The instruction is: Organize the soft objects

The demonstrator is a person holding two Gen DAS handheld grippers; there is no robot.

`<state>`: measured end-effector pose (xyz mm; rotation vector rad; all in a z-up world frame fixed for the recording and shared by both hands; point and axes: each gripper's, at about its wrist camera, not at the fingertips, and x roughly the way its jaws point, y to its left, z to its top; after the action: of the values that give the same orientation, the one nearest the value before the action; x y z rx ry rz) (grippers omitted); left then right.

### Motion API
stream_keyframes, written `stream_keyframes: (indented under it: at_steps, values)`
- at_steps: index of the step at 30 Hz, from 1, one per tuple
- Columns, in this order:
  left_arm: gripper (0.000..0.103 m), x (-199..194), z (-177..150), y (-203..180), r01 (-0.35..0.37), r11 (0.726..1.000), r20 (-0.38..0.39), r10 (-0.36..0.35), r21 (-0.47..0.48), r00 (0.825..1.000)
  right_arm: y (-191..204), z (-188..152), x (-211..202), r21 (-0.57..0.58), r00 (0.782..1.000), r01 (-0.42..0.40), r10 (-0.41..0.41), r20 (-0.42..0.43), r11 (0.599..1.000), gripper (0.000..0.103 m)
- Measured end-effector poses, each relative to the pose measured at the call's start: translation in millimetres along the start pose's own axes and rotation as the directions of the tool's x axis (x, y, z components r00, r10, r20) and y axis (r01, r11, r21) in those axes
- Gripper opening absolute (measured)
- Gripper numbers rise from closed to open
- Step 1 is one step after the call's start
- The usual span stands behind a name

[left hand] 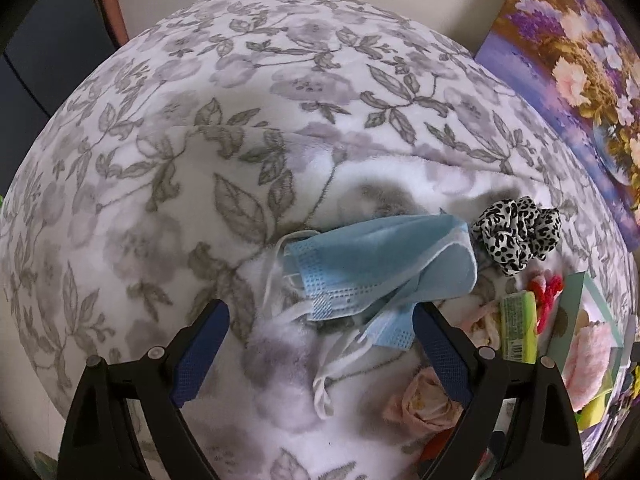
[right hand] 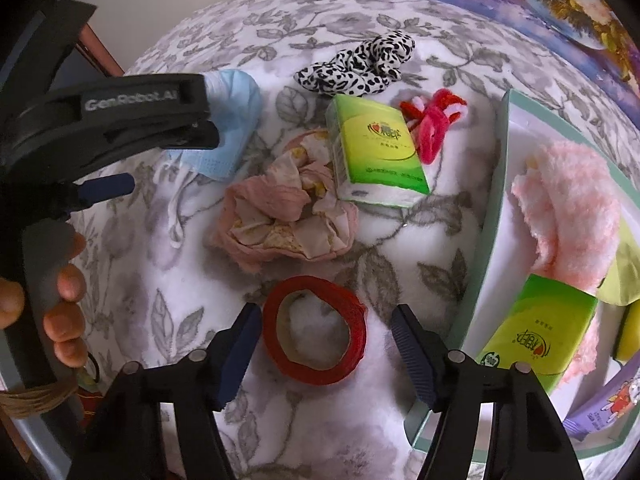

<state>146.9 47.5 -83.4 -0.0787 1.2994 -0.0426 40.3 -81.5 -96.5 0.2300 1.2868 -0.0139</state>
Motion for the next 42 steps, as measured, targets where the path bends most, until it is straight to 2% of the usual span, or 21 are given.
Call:
stream_keyframes:
  at_steps: [4, 5, 8, 11, 13, 16, 27, 28, 30, 33, 39, 42]
  values:
    - [0.077, 6.9, 1.7, -4.8, 0.026, 0.999, -0.011, -0.026, 0.023, 1.0, 6.5, 0.5, 0.7, -0.015, 1.0, -0.013, 0.013, -0.003, 1.0, 0.057]
    - [0.077, 9.7, 2.3, -6.7, 0.033, 0.999, -0.018, -0.033, 0.03, 0.999, 8.5, 0.4, 1.0, -0.022, 1.0, -0.011, 0.011, -0.004, 1.0, 0.057]
    - [0.063, 15.1, 1.6, -10.0, 0.047, 0.998, -0.029, -0.046, 0.041, 0.999, 12.3, 0.8, 1.1, -0.028, 1.0, -0.009, 0.009, -0.005, 1.0, 0.057]
    - [0.045, 15.4, 1.7, -12.0, 0.049, 0.997, -0.021, -0.048, 0.053, 0.999, 10.0, 1.0, 1.4, -0.019, 1.0, -0.018, 0.018, -0.007, 1.0, 0.056]
    - [0.019, 15.3, 2.0, -14.9, 0.048, 0.997, -0.012, -0.047, 0.063, 0.999, 6.2, 0.8, 0.2, -0.016, 1.0, -0.024, 0.024, -0.009, 1.0, 0.056]
    - [0.009, 14.9, 1.5, -16.9, 0.058, 0.996, -0.011, -0.057, 0.075, 0.998, 3.6, -0.1, -0.4, -0.018, 1.0, -0.026, 0.026, -0.01, 1.0, 0.056]
    - [0.005, -7.4, -4.5, -10.4, 0.09, 0.993, 0.017, -0.092, 0.081, 0.996, 5.2, -1.2, -6.1, -0.022, 1.0, -0.021, 0.021, -0.009, 1.0, 0.055]
    - [0.005, -10.8, -5.1, -9.3, 0.094, 0.993, 0.022, -0.096, 0.078, 0.995, 5.5, -1.5, -8.0, -0.021, 1.0, -0.021, 0.021, -0.008, 1.0, 0.05]
    - [0.005, -17.9, -5.2, -7.3, 0.096, 0.993, 0.038, -0.099, 0.074, 0.994, 3.5, -1.3, -13.5, -0.016, 1.0, -0.005, 0.005, 0.001, 1.0, 0.029]
    - [0.005, -31.4, -6.0, -5.6, 0.1, 0.992, 0.071, -0.106, 0.075, 0.992, -3.1, -0.8, -19.4, 0.015, 0.999, -0.033, 0.033, 0.005, 0.999, 0.029]
    - [0.005, -47.8, -7.6, -6.6, 0.103, 0.991, 0.111, -0.112, 0.081, 0.988, -2.2, -2.7, -17.0, -0.015, 1.0, 0.006, -0.007, -0.011, 1.0, 0.029]
    - [0.005, -48.9, -7.6, -6.6, 0.099, 0.992, 0.114, -0.108, 0.083, 0.988, -2.8, -4.4, -12.4, -0.013, 0.999, 0.035, -0.035, -0.02, 0.999, 0.022]
